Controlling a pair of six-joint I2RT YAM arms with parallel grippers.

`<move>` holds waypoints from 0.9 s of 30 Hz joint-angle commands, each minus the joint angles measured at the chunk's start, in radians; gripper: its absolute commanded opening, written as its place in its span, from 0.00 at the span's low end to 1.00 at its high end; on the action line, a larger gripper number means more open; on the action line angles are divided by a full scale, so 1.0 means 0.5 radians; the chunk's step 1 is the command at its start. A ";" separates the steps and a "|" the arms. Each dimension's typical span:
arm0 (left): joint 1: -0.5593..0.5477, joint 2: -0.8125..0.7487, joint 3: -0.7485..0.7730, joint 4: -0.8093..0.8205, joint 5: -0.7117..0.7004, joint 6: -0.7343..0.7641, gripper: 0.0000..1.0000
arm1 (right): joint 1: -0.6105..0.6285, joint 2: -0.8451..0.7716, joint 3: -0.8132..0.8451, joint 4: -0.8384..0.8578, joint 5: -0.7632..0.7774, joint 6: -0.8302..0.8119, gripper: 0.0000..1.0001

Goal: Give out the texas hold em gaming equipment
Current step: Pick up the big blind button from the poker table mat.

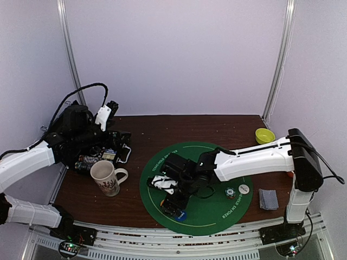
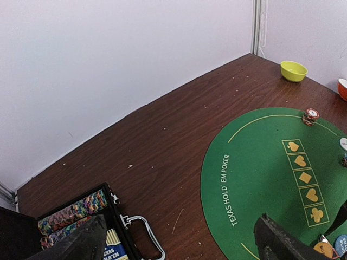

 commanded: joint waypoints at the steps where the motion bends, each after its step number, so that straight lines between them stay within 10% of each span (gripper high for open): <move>1: 0.005 -0.028 -0.017 0.076 -0.011 0.027 0.98 | -0.003 0.190 0.134 -0.015 0.004 -0.094 0.95; 27: 0.006 -0.019 -0.019 0.076 -0.015 0.034 0.98 | -0.062 0.314 0.208 0.030 -0.079 -0.171 0.46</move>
